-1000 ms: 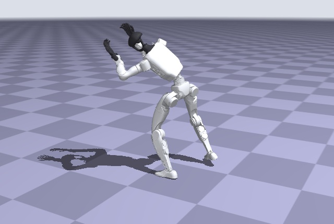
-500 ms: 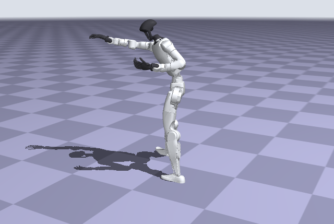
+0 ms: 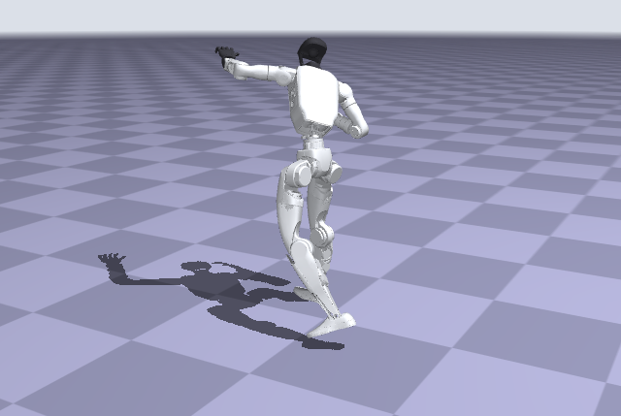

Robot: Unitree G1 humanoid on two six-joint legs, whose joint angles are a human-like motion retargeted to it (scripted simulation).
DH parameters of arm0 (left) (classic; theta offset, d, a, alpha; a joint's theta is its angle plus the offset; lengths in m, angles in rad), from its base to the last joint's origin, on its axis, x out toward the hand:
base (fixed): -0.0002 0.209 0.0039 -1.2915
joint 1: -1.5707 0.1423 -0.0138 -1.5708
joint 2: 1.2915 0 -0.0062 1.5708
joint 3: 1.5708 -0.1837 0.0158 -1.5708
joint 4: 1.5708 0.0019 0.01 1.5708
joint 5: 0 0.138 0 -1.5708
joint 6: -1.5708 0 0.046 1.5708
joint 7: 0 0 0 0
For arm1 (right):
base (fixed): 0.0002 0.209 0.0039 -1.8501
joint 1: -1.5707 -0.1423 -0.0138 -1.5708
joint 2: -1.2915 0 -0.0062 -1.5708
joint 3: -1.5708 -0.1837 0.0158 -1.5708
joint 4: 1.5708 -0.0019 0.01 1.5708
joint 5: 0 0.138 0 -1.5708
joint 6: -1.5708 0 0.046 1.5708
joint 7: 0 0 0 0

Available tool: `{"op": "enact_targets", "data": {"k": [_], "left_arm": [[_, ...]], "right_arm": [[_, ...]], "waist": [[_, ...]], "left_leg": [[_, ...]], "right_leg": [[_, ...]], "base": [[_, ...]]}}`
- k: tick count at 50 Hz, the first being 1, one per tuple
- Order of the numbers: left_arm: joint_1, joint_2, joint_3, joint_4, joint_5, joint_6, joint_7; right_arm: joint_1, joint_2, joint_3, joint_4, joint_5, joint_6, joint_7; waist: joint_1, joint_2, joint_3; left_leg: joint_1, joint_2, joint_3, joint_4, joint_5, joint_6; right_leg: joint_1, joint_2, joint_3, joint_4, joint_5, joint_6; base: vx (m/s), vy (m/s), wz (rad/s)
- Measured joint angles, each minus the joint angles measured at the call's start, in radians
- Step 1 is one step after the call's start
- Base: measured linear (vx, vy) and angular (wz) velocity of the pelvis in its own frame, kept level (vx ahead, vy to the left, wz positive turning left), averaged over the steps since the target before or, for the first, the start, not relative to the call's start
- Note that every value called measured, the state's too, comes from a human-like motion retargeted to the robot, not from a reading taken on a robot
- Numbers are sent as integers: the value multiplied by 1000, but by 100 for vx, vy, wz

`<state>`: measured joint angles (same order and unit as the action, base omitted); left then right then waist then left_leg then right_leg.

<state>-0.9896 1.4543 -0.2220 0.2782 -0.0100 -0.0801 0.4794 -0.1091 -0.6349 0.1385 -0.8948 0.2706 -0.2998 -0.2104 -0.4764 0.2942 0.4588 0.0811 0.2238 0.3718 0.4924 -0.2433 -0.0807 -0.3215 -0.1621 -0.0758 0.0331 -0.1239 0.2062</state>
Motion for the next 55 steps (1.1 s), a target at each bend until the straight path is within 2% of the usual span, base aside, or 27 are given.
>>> {"op": "enact_targets", "data": {"k": [2, 3, 4, 5, 7, 8, 10, 12, 15, 18, 22, 25, 28, 30, 33, 35, 37, 40, 42, 45, 47, 48, 50, 52, 53, 55], "left_arm": [[-572, -3, -753, 599, 438, 67, -155], [-826, -126, -1072, 841, 566, 42, -285], [-903, -171, -1178, 937, 673, 45, -272], [-891, -177, -1178, 959, 769, 61, -188], [-992, -193, -1178, 759, 630, 84, 23], [-1007, -186, -1178, 621, 595, 50, 64], [-978, -192, -1178, 348, 440, -51, -4], [-936, -217, -1178, 123, 373, -109, -81], [-958, -273, -1178, -122, 645, -120, -44], [-969, -330, -1178, -316, 549, -174, -68], [-967, -321, -1178, -533, 354, -190, -39], [-898, -249, -1161, -649, 152, -216, -30], [-641, -164, -979, -726, -236, -281, -130], [-358, -167, -742, -757, -530, -321, -197], [129, -356, -304, -842, -974, -372, -318], [345, -545, -101, -917, -1180, -362, -411], [463, -765, 11, -969, -1313, -318, -455], [593, -1011, 98, -1026, -1421, -244, -515], [672, -1129, 79, -1038, -1505, -198, -548], [760, -1206, -3, -1011, -1591, -158, -595], [793, -1187, -65, -960, -1587, -174, -616], [815, -1169, -84, -933, -1584, -188, -621], [878, -1148, -110, -896, -1613, -198, -639], [961, -1148, -106, -884, -1602, -193, -596], [1014, -1162, -85, -902, -1616, -179, -641], [1121, -1156, -20, -922, -1556, -150, -682]], "right_arm": [[-8, -28, 69, 27, 3, -27, -48], [18, 11, 68, 36, -3, -18, -48], [47, 23, 67, 52, -23, 5, -78], [77, 21, 65, 71, -50, 34, -123], [134, 106, 64, 101, -108, 45, -193], [168, 142, 69, 119, -126, 47, -203], [225, 185, 71, 153, -126, 38, -127], [254, 171, 25, 194, -140, 17, -75], [261, 100, -86, 267, -213, 11, -125], [236, 91, -148, 313, -277, 27, -202], [211, 133, -199, 353, -192, 16, -305], [172, 154, -242, 393, -191, 28, -340], [117, 135, -299, 437, -313, 75, -302], [80, 114, -332, 447, -363, 107, -250], [4, 50, -342, 404, -423, 145, -161], [-73, 10, -319, 351, -468, 170, -89], [-157, -23, -277, 289, -484, 191, -44], [-306, -96, -260, 248, -598, 239, 25], [-425, -187, -222, 287, -670, 288, 32], [-609, -439, -95, 464, -736, 359, -9], [-857, -619, 191, 784, -732, 383, -71], [-1040, -666, 419, 995, -711, 393, -89], [-1341, -658, 811, 1417, -623, 414, -49], [-1368, -681, 823, 1562, -514, 451, -56], [-1336, -706, 741, 1534, -493, 450, -117], [-977, -751, 283, 1247, -511, 431, -213]], "waist": [[-114, 70, 40], [-121, 81, 48], [-136, 104, 55], [-155, 133, 61], [-126, 107, 61], [-107, 97, 61], [-72, 93, 61], [-58, 106, 61], [-67, 126, 61], [-73, 90, 61], [-36, 21, 61], [16, -51, 59], [66, -109, 51], [101, -135, 45], [141, -151, 33], [172, -174, 14], [229, -200, -31], [352, -270, -83], [454, -322, -103], [634, -394, -103], [755, -440, -95], [804, -462, -91], [886, -496, -84], [940, -496, -58], [945, -483, -44], [921, -463, -18]], "left_leg": [[-54, -55, -88, 34, -12, -3], [-72, -82, -113, 36, -18, -8], [-83, -105, -113, 19, -21, -17], [-90, -125, -101, -7, -23, -27], [-56, -151, 2, -103, -19, -46], [-35, -161, 66, -156, -15, -54], [-10, -181, 161, -239, -8, -57], [-28, -192, 167, -267, -13, -52], [-103, -184, 96, -250, -35, -48], [-168, -142, 115, -244, -50, -53], [-203, -55, 252, -241, 12, -65], [-207, 2, 315, -198, 85, -67], [-191, 45, 345, -156, 108, -49], [-175, 67, 344, -141, 109, -34], [-151, 96, 318, -89, 79, -11], [-144, 111, 287, -41, 44, 2], [-156, 118, 246, -4, 23, 14], [-189, 122, 189, 34, 22, 13], [-218, 116, 183, 42, 34, 6], [-260, 93, 209, 22, 45, 5], [-280, 68, 204, -15, 45, -3], [-289, 56, 188, -34, 43, -7], [-303, 34, 146, -79, 44, -14], [-299, 18, 86, -133, 56, -18], [-286, 11, 50, -171, 67, -31], [-254, -1, -46, -252, 96, -60]], "right_leg": [[6, -8, 17, -58, 23, -9], [8, -10, 30, -86, 36, -20], [1, -11, 47, -105, 47, -28], [-9, -12, 66, -120, 57, -36], [-29, -5, 127, -120, 65, -32], [-37, 2, 162, -120, 70, -26], [-44, 12, 226, -120, 80, -16], [-39, 13, 270, -120, 85, -11], [-16, 1, 300, -120, 80, -7], [11, -9, 316, -120, 64, -10], [63, -8, 342, -120, 36, -22], [113, -9, 365, -119, 13, -39], [169, -7, 371, -100, -22, -68], [204, 2, 362, -63, -61, -94], [256, 19, 320, 23, -139, -141], [290, 26, 277, 80, -187, -169], [323, 26, 220, 110, -214, -188], [385, 22, 109, 122, -233, -196], [419, 14, 18, 117, -233, -176], [443, 1, -120, 121, -235, -134], [435, -7, -194, 146, -239, -115], [427, -10, -223, 166, -241, -114], [400, -16, -269, 224, -236, -127], [377, -18, -305, 309, -211, -157], [370, -16, -323, 361, -190, -171], [369, -6, -364, 462, -134, -184]], "base": [[15, 14, -86], [18, 15, -100], [20, 16, -116], [23, 15, -143], [25, 14, -180], [25, 13, -195], [25, 12, -178], [24, 13, -115], [22, 13, -48], [19, 10, -27], [17, 7, -46], [16, 6, -56], [17, 7, -21], [18, 8, 23], [20, 7, 73], [24, 6, 120], [26, 5, 157], [26, 4, 198], [24, 4, 228], [22, 6, 221], [20, 8, 178], [21, 8, 149], [24, 9, 128], [30, 9, 138], [34, 7, 177], [40, 5, 238]]}}
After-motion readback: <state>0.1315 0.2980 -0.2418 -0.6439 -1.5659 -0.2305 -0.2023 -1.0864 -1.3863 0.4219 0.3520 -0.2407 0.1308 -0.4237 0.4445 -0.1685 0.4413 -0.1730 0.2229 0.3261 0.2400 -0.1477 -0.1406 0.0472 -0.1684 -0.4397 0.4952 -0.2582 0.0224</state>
